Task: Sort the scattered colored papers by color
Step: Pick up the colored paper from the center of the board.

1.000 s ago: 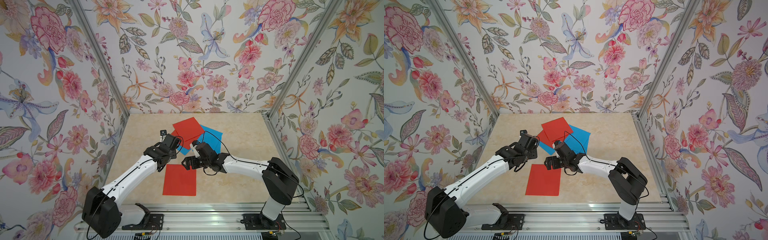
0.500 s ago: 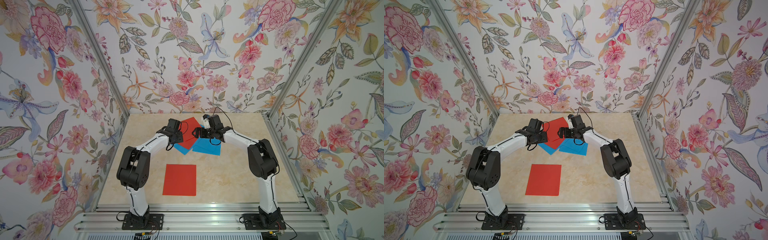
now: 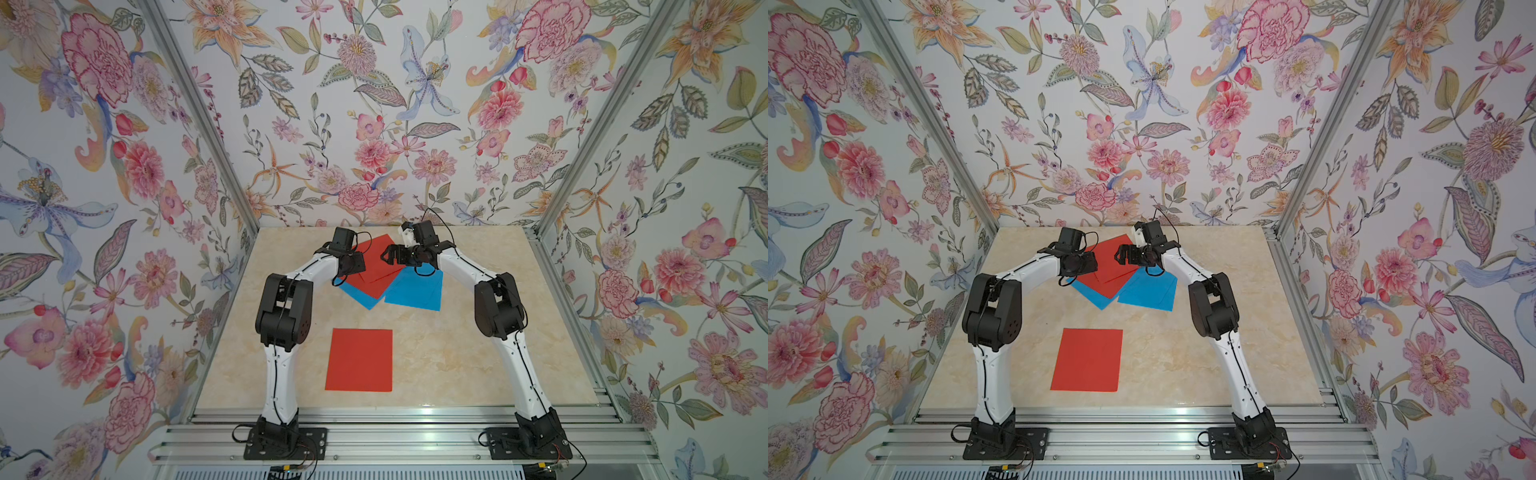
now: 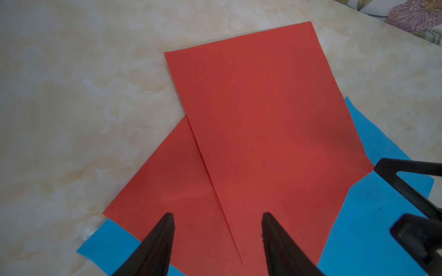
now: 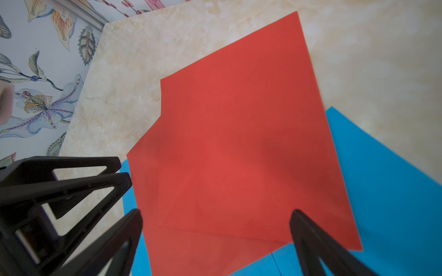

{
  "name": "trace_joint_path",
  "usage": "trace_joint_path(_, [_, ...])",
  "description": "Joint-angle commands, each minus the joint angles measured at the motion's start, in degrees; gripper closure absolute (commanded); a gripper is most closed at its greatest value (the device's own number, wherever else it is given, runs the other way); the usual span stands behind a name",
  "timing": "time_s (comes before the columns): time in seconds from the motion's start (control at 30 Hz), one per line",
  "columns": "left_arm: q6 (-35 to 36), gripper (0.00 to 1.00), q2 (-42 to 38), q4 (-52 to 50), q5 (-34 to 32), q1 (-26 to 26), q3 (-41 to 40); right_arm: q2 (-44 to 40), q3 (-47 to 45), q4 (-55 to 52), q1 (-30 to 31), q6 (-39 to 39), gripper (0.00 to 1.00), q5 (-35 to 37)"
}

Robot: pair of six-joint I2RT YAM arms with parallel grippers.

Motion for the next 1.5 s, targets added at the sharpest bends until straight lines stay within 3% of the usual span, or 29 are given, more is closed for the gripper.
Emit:
trace_joint_path(0.0, [0.41,0.39,2.06,-0.18,1.55,0.83,2.02,3.32,3.72,-4.63,-0.21,-1.32,0.0,-0.03])
trace_joint_path(1.03, [-8.99,0.41,10.2,1.96,6.18,0.92,4.78,6.85,4.9,-6.46,-1.6,-0.89,0.0,-1.93])
trace_joint_path(1.47, [-25.25,0.42,11.03,11.02,14.23,3.41,-4.4,6.68,4.81,-6.7,-1.62,-1.07,0.0,-2.44])
